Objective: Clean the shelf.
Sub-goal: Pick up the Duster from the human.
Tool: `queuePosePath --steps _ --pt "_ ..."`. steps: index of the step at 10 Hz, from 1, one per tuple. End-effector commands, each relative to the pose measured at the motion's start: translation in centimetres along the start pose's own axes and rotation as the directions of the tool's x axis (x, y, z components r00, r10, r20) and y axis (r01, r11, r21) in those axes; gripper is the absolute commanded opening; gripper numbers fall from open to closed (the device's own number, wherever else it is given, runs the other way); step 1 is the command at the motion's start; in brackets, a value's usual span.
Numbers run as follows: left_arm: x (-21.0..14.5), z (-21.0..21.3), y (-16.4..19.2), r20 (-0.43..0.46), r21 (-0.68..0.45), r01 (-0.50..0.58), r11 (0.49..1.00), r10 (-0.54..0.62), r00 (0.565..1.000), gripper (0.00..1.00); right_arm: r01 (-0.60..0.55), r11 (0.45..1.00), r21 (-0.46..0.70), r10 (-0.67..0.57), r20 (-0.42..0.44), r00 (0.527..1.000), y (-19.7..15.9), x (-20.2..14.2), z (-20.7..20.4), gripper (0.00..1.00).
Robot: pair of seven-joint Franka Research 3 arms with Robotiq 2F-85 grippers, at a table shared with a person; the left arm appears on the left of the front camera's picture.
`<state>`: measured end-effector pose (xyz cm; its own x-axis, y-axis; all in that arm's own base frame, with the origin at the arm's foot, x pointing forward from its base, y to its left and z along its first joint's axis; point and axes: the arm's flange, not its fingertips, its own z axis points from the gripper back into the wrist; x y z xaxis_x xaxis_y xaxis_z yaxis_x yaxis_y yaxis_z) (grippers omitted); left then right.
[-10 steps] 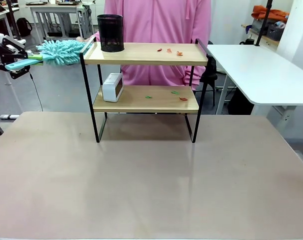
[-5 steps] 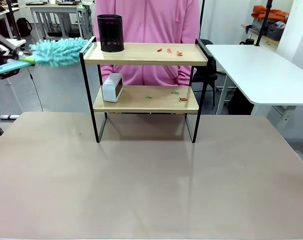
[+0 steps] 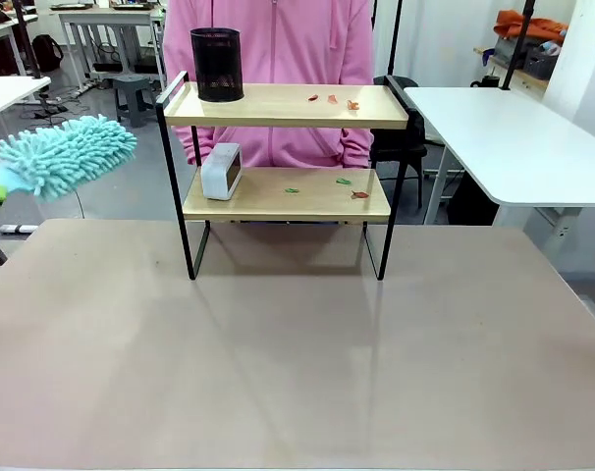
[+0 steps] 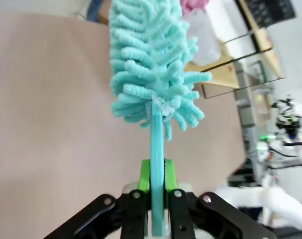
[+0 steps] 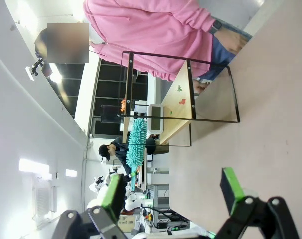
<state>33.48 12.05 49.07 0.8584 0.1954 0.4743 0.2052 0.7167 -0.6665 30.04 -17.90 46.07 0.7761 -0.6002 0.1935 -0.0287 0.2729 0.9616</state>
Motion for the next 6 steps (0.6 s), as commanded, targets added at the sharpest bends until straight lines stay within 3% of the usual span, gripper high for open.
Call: queuePosePath --steps 1,2,3,6 --pt "-3.4 0.1 -0.8 0.046 0.056 0.108 0.993 -0.111 0.993 0.0 -0.03 0.999 0.024 0.03 0.014 0.999 0.1 0.3 -0.2 1.0" --pt "-4.3 0.2 -0.6 0.021 0.058 0.144 0.988 -0.146 0.989 0.0 -0.03 0.999 0.024 0.03 0.014 0.999 0.1 0.3 -0.2 1.0" --pt "-2.2 0.3 -0.4 0.029 0.04 0.054 0.998 -0.055 0.998 0.0 -0.03 0.999 0.024 0.03 0.014 0.999 0.1 0.3 -0.2 1.0" --pt "-2.2 0.3 -0.4 0.029 0.04 0.054 0.998 -0.055 0.998 0.0 -0.03 0.999 0.024 0.03 0.014 0.999 0.1 0.3 -0.2 1.0"
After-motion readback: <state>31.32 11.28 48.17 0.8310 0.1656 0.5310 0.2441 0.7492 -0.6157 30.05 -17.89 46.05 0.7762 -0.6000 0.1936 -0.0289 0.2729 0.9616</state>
